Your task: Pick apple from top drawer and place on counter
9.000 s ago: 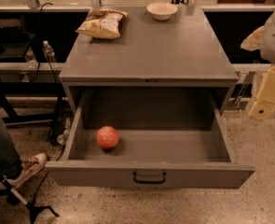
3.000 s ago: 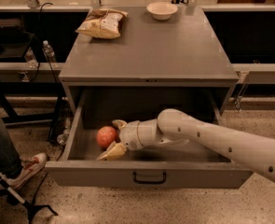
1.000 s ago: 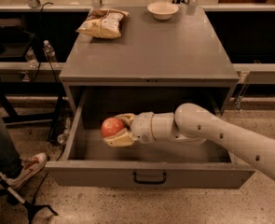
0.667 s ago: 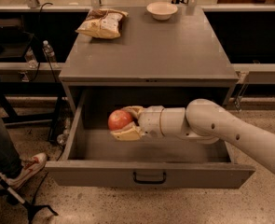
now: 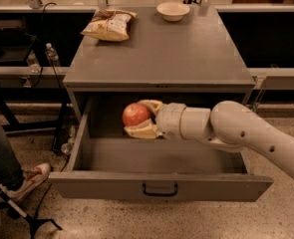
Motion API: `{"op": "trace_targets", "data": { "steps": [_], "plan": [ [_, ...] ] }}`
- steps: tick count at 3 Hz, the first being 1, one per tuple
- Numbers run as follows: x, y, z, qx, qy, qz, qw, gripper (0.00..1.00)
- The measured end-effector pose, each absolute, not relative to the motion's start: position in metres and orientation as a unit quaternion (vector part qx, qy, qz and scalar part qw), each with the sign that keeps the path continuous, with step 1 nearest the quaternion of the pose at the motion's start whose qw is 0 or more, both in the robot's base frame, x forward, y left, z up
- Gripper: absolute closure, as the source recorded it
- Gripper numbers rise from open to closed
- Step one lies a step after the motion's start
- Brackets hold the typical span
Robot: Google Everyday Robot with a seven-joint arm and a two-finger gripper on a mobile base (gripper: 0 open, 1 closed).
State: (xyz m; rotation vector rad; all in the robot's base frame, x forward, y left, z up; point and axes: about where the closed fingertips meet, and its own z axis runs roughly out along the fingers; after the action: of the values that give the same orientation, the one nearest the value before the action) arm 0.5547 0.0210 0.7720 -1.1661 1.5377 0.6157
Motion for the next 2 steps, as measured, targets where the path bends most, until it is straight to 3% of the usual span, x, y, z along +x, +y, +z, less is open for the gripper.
{"op": "trace_targets", "data": {
  "steps": [2],
  "plan": [
    [0.561, -0.030, 0.870, -0.458, 0.599, 0.161, 0.637, 1.00]
  ]
}}
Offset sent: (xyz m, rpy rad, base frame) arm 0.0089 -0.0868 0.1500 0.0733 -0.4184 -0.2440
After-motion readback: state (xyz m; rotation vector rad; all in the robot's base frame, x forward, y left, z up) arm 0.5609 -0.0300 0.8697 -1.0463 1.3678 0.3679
